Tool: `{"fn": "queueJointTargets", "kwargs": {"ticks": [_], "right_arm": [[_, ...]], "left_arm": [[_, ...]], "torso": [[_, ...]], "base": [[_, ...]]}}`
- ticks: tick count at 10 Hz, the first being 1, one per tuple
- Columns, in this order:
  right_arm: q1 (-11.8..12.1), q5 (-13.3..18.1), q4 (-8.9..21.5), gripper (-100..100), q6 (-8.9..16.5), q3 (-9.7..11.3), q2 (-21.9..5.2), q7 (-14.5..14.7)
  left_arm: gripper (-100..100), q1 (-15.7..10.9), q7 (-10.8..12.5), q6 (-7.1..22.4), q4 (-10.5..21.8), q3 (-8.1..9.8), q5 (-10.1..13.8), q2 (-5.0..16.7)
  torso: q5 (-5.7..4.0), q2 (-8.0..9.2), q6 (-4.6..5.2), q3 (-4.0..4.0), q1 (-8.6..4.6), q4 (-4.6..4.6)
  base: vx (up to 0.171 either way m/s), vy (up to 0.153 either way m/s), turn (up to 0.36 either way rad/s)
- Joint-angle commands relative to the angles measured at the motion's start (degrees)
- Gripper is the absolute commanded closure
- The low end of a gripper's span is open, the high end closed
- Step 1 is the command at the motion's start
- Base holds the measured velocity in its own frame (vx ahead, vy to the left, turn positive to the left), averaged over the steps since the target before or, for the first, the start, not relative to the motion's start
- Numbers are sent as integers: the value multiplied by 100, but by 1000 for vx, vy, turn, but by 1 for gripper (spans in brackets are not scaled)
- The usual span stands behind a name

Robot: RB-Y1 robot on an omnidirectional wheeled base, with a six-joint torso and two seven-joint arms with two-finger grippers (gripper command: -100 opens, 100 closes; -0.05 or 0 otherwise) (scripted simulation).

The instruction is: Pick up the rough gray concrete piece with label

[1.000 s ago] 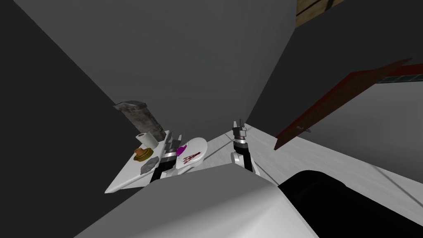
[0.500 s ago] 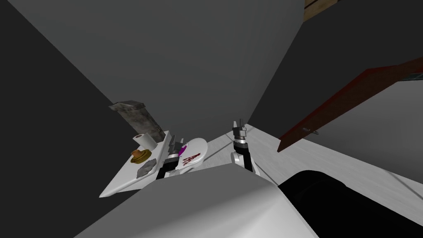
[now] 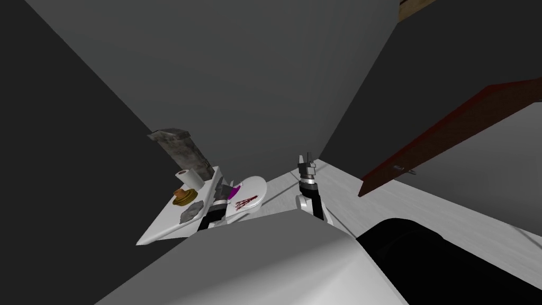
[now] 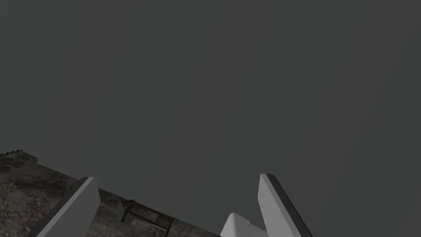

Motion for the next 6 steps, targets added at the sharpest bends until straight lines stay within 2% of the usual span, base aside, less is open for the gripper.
{"fn": "queueJointTargets", "kwargs": {"ticks": [1, 4, 6], "right_arm": [[0, 0, 0, 0, 0, 0, 0, 0], [0, 0, 0, 0, 0, 0, 0, 0], [0, 0, 0, 0, 0, 0, 0, 0]], "left_arm": [[-100, -50, 32, -1, 185, 37, 10, 15], [-100, -88, 142, 58, 517, 175, 37, 24], [-100, -106, 223, 96, 728, 292, 46, -45]], "torso": [[0, 0, 0, 0, 0, 0], [0, 9, -1, 5, 2, 1], [0, 17, -1, 10, -1, 3]], "base": [[-18, 3, 35], [-44, 7, 72], [-77, 7, 76]]}}
